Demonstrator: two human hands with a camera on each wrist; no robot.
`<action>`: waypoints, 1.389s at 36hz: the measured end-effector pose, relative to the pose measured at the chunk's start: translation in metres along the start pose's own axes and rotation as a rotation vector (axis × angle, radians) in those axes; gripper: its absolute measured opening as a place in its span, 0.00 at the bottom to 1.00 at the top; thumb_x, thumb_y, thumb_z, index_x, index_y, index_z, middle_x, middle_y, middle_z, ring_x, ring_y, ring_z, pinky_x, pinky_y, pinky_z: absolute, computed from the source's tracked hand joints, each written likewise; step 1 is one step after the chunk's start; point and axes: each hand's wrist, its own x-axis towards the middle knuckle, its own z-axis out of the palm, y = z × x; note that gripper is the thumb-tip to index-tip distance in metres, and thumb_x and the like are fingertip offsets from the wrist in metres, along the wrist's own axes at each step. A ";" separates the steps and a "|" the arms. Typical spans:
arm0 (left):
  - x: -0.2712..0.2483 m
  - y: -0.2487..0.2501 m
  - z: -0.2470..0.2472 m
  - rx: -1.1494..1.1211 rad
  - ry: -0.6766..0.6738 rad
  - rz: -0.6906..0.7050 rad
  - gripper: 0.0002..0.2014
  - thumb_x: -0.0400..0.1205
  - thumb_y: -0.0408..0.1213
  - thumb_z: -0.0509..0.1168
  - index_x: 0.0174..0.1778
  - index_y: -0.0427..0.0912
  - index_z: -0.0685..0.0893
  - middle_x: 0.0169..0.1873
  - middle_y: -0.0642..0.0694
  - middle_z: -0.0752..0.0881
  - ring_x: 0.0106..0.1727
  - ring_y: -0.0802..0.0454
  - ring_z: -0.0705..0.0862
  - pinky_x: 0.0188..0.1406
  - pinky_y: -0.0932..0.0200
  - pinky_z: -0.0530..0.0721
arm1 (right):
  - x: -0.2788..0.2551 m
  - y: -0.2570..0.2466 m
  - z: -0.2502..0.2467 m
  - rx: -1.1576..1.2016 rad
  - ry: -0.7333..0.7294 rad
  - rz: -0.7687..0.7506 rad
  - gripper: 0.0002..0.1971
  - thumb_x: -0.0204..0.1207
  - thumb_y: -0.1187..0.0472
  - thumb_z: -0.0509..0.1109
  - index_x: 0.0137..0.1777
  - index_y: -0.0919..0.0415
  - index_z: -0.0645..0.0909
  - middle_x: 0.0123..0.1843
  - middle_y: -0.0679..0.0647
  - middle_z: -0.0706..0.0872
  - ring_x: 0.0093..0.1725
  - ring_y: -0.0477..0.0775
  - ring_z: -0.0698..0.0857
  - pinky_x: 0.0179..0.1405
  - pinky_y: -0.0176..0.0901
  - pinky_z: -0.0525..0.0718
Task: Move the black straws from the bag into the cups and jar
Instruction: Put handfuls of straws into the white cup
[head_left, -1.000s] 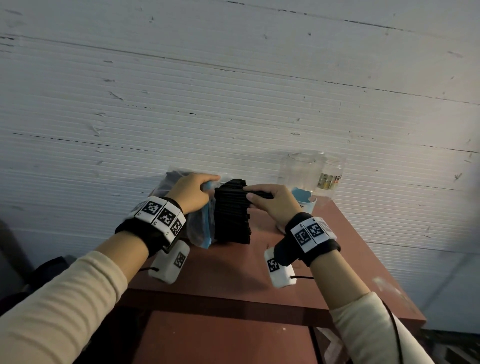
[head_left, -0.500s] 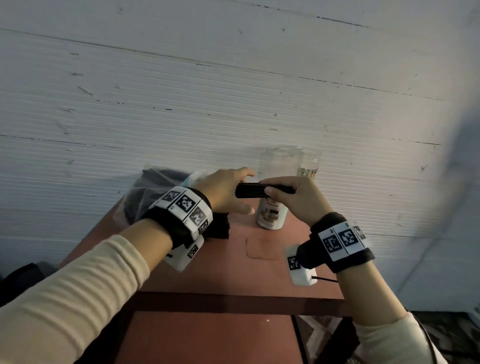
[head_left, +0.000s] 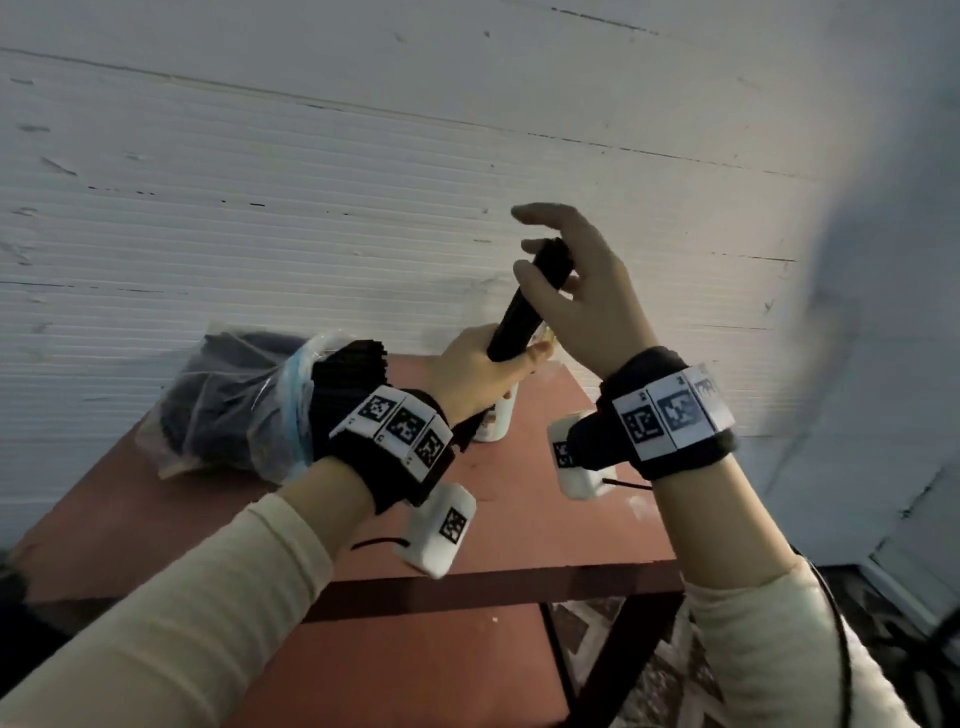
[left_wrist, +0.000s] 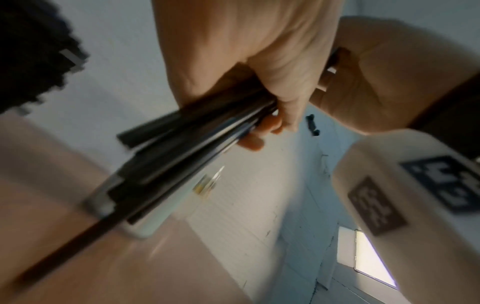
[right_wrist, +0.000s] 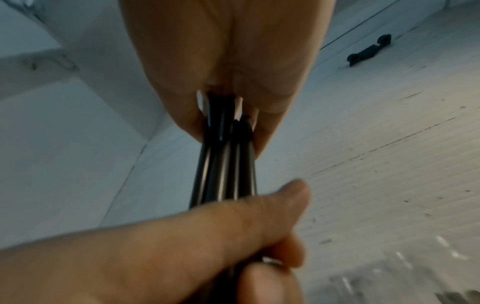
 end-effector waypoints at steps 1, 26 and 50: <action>-0.001 -0.005 0.005 -0.036 0.015 -0.035 0.15 0.80 0.47 0.70 0.36 0.38 0.82 0.25 0.49 0.82 0.28 0.53 0.82 0.36 0.59 0.81 | 0.000 0.002 0.005 -0.007 -0.017 0.006 0.16 0.80 0.65 0.65 0.67 0.54 0.78 0.63 0.43 0.80 0.59 0.36 0.82 0.58 0.33 0.82; -0.012 -0.018 -0.009 0.025 -0.394 -0.027 0.11 0.83 0.35 0.66 0.33 0.43 0.81 0.31 0.43 0.86 0.36 0.56 0.87 0.43 0.63 0.85 | -0.026 0.032 0.035 -0.102 -0.259 0.249 0.33 0.64 0.42 0.81 0.67 0.54 0.76 0.63 0.52 0.72 0.61 0.46 0.76 0.59 0.36 0.80; 0.052 -0.074 0.017 0.064 0.022 -0.346 0.41 0.63 0.37 0.83 0.66 0.39 0.66 0.58 0.42 0.78 0.58 0.47 0.81 0.60 0.50 0.83 | 0.056 0.091 0.020 -0.011 0.055 0.423 0.14 0.71 0.59 0.70 0.34 0.72 0.76 0.30 0.56 0.77 0.29 0.51 0.76 0.30 0.45 0.75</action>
